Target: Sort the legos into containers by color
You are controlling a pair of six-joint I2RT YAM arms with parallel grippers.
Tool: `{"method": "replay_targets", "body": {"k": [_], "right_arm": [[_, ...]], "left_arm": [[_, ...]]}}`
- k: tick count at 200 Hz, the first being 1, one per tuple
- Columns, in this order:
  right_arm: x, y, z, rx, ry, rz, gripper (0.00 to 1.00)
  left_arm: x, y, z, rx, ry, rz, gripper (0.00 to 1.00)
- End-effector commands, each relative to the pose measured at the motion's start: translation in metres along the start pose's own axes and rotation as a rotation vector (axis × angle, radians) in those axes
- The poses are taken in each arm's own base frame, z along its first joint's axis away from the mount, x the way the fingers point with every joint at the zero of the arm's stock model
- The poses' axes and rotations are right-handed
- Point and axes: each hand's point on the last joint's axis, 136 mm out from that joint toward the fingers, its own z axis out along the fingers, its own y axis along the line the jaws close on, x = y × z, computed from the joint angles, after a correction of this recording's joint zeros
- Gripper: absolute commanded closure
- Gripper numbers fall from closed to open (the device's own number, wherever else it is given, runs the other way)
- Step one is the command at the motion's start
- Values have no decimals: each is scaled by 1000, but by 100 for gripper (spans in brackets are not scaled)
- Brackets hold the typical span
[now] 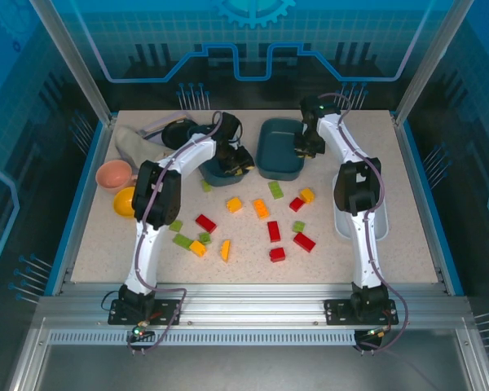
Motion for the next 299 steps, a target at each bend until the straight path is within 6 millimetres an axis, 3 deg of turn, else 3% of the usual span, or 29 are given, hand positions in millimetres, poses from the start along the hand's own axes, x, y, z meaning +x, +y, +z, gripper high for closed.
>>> {"method": "replay_targets", "body": {"k": [1,41,66,79,109,136,160,172,181,201,217,227,253,299], "right_arm": [[-5,18,-17,-61,-28,-50,83],[-5,21,-18,-70,-32,-77,77],[-7,27,-25,-92,-51,-101,70],[-8,28,-30,-96,-62,-110,68],[-9,26,-40,-88,-76,-106,65],[-7,26,-49,-96,-82,-105,62],[-5,25,-60,-109,-91,-85,62],[-2,28,-62,-123,-91,-81,62],[-2,30,-78,-140,-118,-77,61],[3,31,-89,-165,-137,-60,60],[8,35,-95,-195,-142,-50,59],[12,37,-96,-215,-135,-41,58],[26,49,-104,-304,-118,-40,55],[55,67,-123,-482,-91,-57,49]], "left_arm": [[4,-12,-29,18,-23,26,66],[3,-13,-56,-8,-77,68,64],[-14,-8,-72,-44,-150,39,47],[-25,-8,-77,-49,-174,12,45],[-46,13,-76,-179,-175,-55,52],[-60,19,-74,-196,-199,-65,43],[-68,30,-69,-248,-190,-89,44],[-69,40,-83,-326,-224,-111,47],[-69,48,-98,-385,-265,-119,48],[-65,64,-140,-484,-349,-106,38],[-57,78,-154,-478,-347,-103,35],[-53,82,-156,-424,-331,-102,34],[-43,96,-139,-296,-240,-96,34],[-57,94,-114,-219,-198,-25,38]]}}
